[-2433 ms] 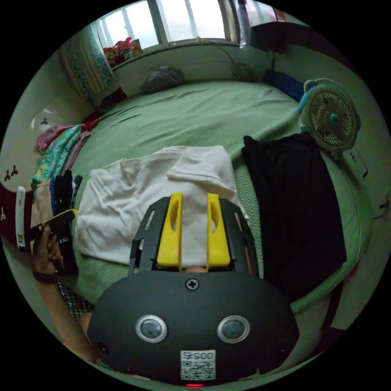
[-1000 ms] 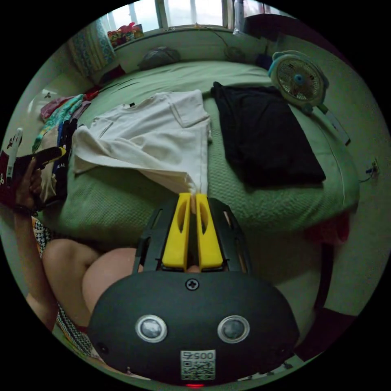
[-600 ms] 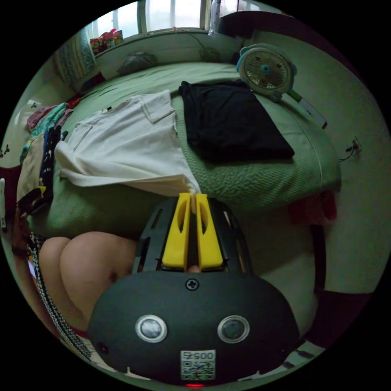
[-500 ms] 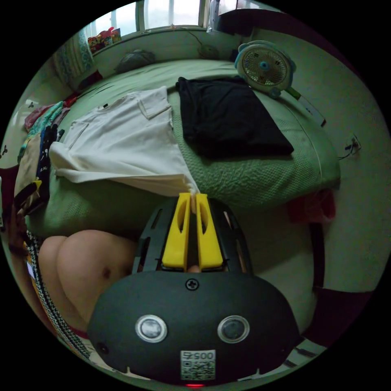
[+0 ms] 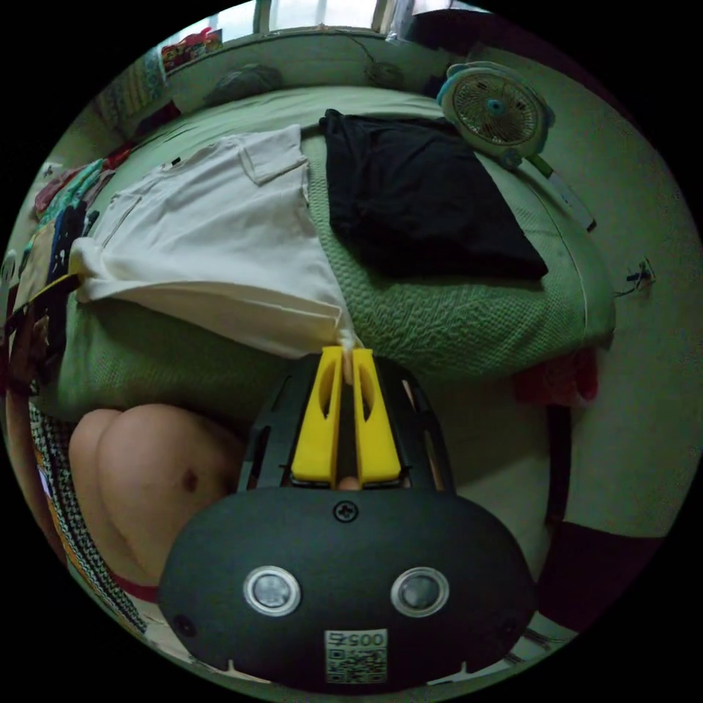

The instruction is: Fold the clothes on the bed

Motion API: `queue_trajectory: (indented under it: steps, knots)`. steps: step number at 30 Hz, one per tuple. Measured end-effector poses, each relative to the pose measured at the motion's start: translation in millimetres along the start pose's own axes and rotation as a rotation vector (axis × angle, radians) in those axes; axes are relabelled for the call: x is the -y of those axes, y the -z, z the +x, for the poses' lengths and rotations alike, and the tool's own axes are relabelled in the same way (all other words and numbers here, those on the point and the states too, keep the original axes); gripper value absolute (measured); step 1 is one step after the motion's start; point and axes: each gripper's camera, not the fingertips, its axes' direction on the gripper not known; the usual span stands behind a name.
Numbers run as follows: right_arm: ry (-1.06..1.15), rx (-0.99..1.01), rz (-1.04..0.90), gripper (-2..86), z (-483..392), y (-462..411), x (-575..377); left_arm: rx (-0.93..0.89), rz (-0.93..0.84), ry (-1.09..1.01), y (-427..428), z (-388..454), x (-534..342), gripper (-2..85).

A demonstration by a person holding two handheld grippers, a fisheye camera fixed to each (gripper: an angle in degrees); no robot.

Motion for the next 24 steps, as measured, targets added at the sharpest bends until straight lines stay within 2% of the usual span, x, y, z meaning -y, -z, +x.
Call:
queue_trajectory:
  steps: [7, 13, 17, 24]
  knots:
    - [-0.016, 0.038, 0.006, -1.1, 12, 5, -15, -0.018, -0.010, 0.014, 4, 7, -37, 4.5]
    - [0.013, 0.012, 0.019, -1.1, 13, 20, -30, -0.054, -0.071, 0.024, 27, -1, -84, 3.1]
    - [0.000, 0.064, 0.081, -1.1, 23, 49, -51, -0.118, -0.136, 0.046, 48, -13, -115, 2.9]
    - [0.046, 0.121, 0.220, 0.0, 37, 107, -90, -0.186, -0.119, 0.050, 101, -23, -171, 2.2]
